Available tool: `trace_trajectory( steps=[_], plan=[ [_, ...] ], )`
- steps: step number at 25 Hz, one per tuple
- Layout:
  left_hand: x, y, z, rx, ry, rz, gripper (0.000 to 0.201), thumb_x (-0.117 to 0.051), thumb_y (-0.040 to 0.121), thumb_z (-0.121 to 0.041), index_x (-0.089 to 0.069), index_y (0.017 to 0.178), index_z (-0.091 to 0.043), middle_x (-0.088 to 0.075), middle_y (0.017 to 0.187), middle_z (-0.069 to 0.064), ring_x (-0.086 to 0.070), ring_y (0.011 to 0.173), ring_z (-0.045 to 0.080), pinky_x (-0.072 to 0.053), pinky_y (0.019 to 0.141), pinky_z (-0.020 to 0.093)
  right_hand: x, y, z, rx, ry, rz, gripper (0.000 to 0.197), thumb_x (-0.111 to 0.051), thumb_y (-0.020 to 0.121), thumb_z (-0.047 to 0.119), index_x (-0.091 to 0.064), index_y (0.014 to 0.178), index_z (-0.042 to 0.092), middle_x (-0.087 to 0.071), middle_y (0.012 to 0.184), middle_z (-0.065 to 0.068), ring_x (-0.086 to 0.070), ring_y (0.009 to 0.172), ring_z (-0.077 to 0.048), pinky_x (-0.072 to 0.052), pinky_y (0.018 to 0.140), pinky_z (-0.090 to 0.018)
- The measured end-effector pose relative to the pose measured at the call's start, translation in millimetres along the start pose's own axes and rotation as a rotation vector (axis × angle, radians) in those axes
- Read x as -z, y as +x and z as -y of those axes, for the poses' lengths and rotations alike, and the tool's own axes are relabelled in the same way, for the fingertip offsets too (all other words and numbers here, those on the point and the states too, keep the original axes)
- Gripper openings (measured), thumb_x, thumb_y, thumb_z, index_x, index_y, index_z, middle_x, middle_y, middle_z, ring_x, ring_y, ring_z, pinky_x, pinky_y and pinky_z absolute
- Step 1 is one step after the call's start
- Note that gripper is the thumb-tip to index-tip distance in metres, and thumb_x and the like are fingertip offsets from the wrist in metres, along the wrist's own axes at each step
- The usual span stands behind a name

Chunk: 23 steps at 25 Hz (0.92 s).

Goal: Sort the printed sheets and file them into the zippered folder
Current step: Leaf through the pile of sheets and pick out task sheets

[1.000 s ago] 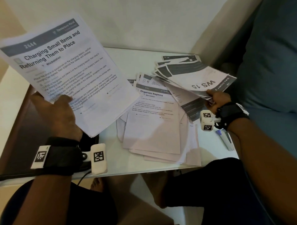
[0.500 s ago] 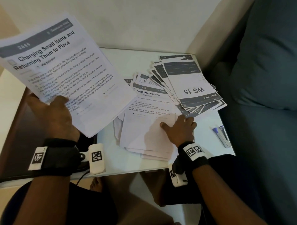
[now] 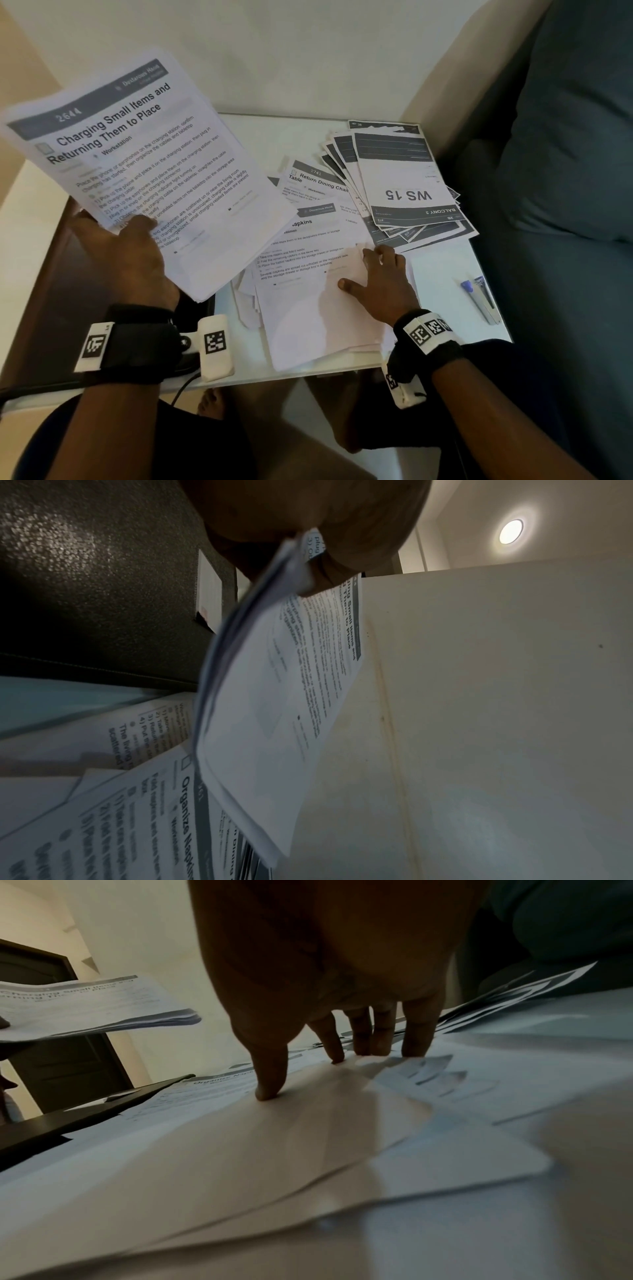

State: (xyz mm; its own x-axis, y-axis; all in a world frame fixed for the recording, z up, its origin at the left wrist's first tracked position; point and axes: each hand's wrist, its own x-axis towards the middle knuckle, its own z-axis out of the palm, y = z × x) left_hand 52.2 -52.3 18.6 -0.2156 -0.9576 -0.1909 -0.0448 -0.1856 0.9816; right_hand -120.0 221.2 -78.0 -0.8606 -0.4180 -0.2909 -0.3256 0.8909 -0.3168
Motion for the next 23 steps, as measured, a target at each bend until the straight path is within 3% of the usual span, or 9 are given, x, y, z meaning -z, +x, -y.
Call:
trace_trajectory(
  steps=[1,5,6,9,13,16,20,23],
  plan=[
    [0.5,0.2,0.2,-0.008,-0.004,0.001,0.058,-0.065,0.094,-0.007,-0.042,0.147,-0.009,-0.062,0.137,0.002,-0.066,0.116,0.014,-0.055,0.069,0.007,1.5,-0.4,-1.5,0.007,-0.010,0.004,0.081,-0.064,0.088,0.062,-0.036,0.150,0.017,-0.025,0.153,-0.004,-0.022,0.142,-0.026,-0.046,0.103,-0.050],
    [1.8,0.1,3.6,0.005,-0.074,0.027,0.059,-0.064,0.096,-0.006,-0.040,0.149,-0.009,-0.061,0.134,-0.001,-0.065,0.112,0.013,-0.049,0.059,0.002,5.8,-0.7,3.8,-0.009,-0.052,0.006,0.076,-0.060,0.092,0.061,-0.037,0.148,0.016,-0.029,0.151,-0.004,-0.025,0.141,-0.026,-0.049,0.097,-0.050],
    [1.9,7.7,7.9,-0.021,-0.099,0.013,0.060,-0.066,0.092,-0.005,-0.041,0.147,-0.009,-0.062,0.134,0.000,-0.067,0.111,0.015,-0.053,0.064,0.006,6.3,-0.2,7.0,-0.025,-0.070,-0.013,0.076,-0.059,0.092,0.062,-0.037,0.148,0.015,-0.030,0.151,-0.005,-0.026,0.141,-0.026,-0.048,0.096,-0.051],
    [10.6,30.0,15.7,-0.049,-0.207,-0.046,0.061,-0.069,0.077,-0.001,-0.048,0.132,-0.016,-0.068,0.125,0.005,-0.073,0.106,0.021,-0.064,0.085,0.041,8.3,6.6,17.7,-0.042,-0.081,-0.070,0.085,-0.060,0.087,0.070,-0.036,0.147,0.014,-0.034,0.148,-0.007,-0.029,0.140,-0.028,-0.046,0.096,-0.052],
    [28.6,54.5,25.8,-0.039,-0.270,-0.122,0.060,-0.070,0.077,-0.003,-0.052,0.130,-0.023,-0.069,0.123,0.002,-0.073,0.108,0.019,-0.061,0.091,0.045,11.9,27.2,19.8,-0.117,0.030,0.001,0.103,-0.077,0.073,0.068,-0.035,0.147,0.010,-0.038,0.145,-0.013,-0.031,0.139,-0.032,-0.044,0.101,-0.053],
    [30.3,59.1,29.0,-0.024,-0.249,-0.166,0.057,-0.066,0.076,-0.001,-0.052,0.126,-0.024,-0.068,0.123,0.004,-0.071,0.109,0.019,-0.059,0.096,0.048,13.8,34.9,13.0,-0.125,0.138,0.012,0.104,-0.086,0.067,0.061,-0.039,0.145,0.009,-0.046,0.143,-0.012,-0.039,0.136,-0.031,-0.044,0.105,-0.051],
    [26.2,48.9,27.6,0.007,-0.150,-0.138,0.053,-0.069,0.075,-0.009,-0.052,0.121,-0.030,-0.067,0.114,-0.004,-0.071,0.104,0.017,-0.061,0.090,0.045,21.6,30.6,5.2,-0.111,0.398,-0.049,0.072,-0.089,0.076,0.028,-0.049,0.133,0.009,-0.065,0.127,-0.009,-0.062,0.117,-0.028,-0.047,0.087,-0.031],
    [24.4,40.2,24.2,0.028,-0.053,-0.086,0.046,-0.072,0.079,-0.016,-0.053,0.115,-0.037,-0.065,0.107,-0.011,-0.068,0.100,0.012,-0.060,0.087,0.039,25.5,26.9,-8.4,-0.049,0.477,-0.132,0.041,-0.080,0.085,0.019,-0.063,0.123,0.015,-0.071,0.118,-0.004,-0.067,0.109,-0.024,-0.053,0.091,-0.035]
  ],
)
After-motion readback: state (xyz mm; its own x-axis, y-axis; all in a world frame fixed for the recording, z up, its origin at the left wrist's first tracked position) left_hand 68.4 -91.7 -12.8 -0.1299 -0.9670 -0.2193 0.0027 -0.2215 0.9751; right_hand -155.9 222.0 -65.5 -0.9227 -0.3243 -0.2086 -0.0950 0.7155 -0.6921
